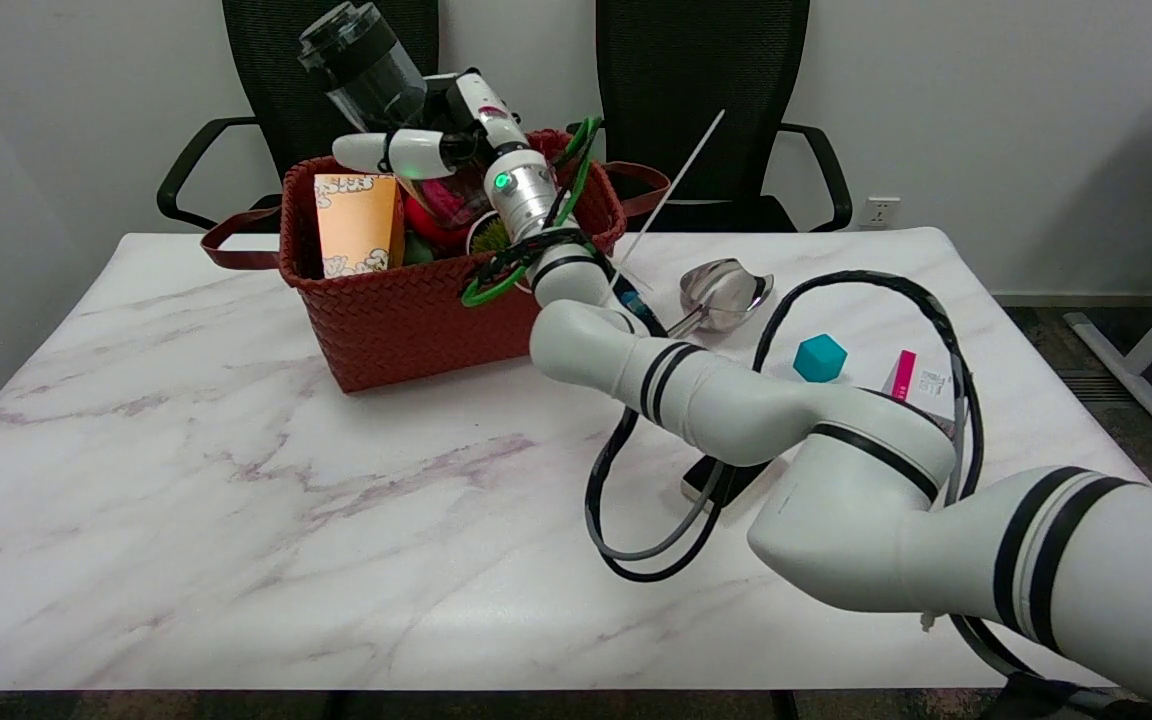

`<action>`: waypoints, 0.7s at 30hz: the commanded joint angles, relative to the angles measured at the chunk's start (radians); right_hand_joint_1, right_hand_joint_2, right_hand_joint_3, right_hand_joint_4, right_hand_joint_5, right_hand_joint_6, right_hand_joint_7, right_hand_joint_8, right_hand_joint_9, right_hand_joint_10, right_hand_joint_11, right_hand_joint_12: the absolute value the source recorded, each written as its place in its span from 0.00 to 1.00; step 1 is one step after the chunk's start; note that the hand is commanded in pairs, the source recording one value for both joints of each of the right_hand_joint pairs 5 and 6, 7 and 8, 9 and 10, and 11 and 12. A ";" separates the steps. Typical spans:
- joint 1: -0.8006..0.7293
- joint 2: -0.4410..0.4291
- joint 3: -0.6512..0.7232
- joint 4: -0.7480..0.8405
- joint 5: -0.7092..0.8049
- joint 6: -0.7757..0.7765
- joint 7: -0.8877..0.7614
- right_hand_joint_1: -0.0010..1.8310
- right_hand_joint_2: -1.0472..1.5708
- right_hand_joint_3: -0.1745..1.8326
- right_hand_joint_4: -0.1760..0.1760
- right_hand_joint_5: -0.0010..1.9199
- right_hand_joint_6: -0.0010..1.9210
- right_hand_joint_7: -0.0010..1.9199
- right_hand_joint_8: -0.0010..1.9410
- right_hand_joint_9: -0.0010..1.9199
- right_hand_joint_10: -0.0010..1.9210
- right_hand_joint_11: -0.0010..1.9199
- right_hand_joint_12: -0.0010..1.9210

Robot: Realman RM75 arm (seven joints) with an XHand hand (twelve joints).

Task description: Place the black bottle into the brown storage basket.

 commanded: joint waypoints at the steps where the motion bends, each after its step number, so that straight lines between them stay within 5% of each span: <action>1: 0.019 -0.043 -0.043 -0.065 -0.009 -0.066 -0.010 0.46 0.68 0.00 0.50 0.45 0.45 0.47 0.46 0.35 0.35 0.14 0.14; 21: 0.004 -0.035 -0.035 -0.123 -0.001 -0.076 -0.001 0.46 0.67 0.00 0.50 0.40 0.40 0.40 0.39 0.31 0.31 0.09 0.09</action>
